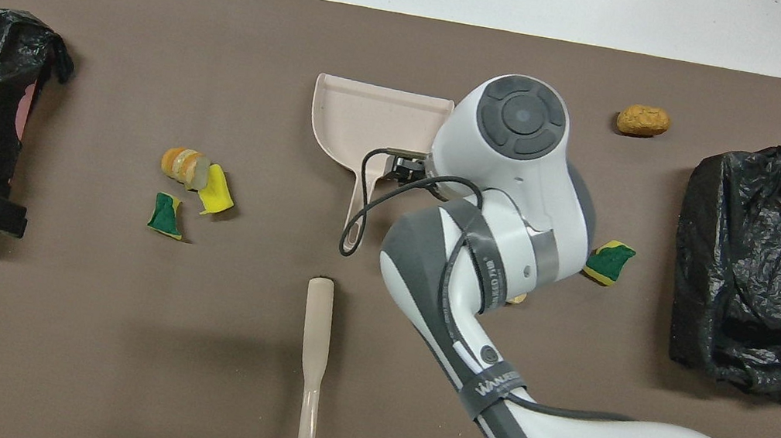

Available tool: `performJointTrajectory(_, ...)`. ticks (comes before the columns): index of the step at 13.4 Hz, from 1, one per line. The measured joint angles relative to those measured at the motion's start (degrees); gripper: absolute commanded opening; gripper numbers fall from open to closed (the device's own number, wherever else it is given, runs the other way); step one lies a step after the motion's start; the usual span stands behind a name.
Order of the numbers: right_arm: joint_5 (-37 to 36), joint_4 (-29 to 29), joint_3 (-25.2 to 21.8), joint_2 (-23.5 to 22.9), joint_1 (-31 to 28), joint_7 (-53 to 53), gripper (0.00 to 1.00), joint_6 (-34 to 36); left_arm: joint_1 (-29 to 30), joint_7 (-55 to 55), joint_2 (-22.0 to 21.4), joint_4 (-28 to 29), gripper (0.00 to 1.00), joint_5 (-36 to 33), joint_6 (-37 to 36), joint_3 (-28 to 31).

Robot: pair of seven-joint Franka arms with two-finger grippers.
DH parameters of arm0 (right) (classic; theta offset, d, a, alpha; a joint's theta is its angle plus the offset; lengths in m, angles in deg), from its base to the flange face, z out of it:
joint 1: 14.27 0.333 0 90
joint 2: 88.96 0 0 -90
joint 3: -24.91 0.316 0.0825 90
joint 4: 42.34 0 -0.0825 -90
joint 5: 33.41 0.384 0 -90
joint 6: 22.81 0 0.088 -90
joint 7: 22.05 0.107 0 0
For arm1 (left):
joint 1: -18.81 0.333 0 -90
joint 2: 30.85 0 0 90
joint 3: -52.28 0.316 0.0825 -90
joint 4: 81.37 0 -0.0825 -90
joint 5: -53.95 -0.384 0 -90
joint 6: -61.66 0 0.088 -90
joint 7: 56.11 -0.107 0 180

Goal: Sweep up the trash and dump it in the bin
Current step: 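Grasp the beige dustpan handle with the right gripper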

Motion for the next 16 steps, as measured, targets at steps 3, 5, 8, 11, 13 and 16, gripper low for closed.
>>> performJointTrajectory(3, -0.14, 5.50, -0.18, -5.66, 4.30, 6.09, 1.00, -0.51, -0.01, 0.00, -0.07, 0.26, 1.00, 0.00, 0.06, 0.00)
performJointTrajectory(5, -1.00, 6.90, -0.36, -7.95, 6.19, 7.36, 1.00, -1.23, -0.01, 0.00, -0.09, 0.61, 1.00, 0.00, 0.09, 0.00)
performJointTrajectory(8, -4.92, 6.98, -0.37, -9.23, 8.52, 8.37, 0.79, -1.29, -0.01, 0.00, -0.10, 0.81, 1.00, 0.00, 0.14, 0.00)
performJointTrajectory(11, -6.38, 6.98, -0.39, -9.39, 9.04, 8.39, 0.33, -0.94, -0.01, 0.00, -0.12, 0.88, 1.00, 0.00, 0.18, 0.00)
performJointTrajectory(13, -6.93, 6.98, -0.39, -9.39, 9.11, 8.39, 0.00, -0.74, -0.01, 0.00, -0.12, 0.92, 1.00, 0.00, 0.19, -0.01)
performJointTrajectory(16, -7.63, 7.03, -0.49, -9.38, 9.05, 8.06, 0.00, -0.66, -0.06, 0.00, -0.14, 0.98, 1.00, 0.00, 0.22, -0.08)
